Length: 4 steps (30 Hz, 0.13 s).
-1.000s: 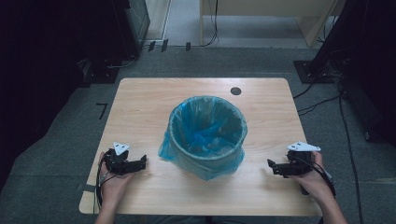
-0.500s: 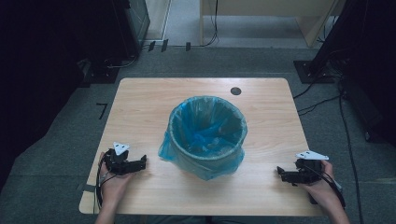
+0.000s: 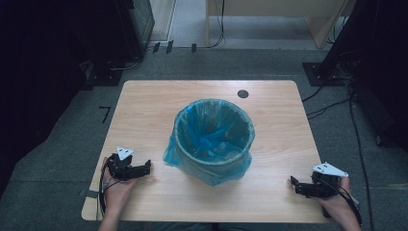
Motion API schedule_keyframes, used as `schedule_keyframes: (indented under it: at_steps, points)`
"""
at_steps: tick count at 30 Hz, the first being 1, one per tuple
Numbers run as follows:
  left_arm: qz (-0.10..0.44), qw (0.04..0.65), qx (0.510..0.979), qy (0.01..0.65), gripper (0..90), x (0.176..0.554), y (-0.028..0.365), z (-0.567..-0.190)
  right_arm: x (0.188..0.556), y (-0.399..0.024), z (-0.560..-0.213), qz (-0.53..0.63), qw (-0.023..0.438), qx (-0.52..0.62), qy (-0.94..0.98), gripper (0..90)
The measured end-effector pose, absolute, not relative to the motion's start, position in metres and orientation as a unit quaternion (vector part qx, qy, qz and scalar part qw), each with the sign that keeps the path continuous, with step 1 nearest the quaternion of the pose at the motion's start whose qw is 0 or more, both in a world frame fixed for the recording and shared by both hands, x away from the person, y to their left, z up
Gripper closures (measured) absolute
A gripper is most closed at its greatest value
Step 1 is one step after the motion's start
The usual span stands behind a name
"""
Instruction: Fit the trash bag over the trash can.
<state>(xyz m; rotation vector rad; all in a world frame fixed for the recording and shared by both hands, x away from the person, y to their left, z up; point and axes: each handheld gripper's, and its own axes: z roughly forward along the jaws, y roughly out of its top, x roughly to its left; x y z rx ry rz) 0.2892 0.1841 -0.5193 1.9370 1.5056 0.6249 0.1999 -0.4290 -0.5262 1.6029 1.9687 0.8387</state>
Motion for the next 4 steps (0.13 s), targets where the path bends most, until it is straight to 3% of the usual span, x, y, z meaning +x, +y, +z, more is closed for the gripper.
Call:
schedule_keyframes:
  at_steps: [4]
  points:
    - [0.235,0.301,0.729,0.568,0.0,0.29,0.184,-0.5193,0.1988,-0.4286,-0.5262,0.304,0.233,0.587,0.713,0.0]
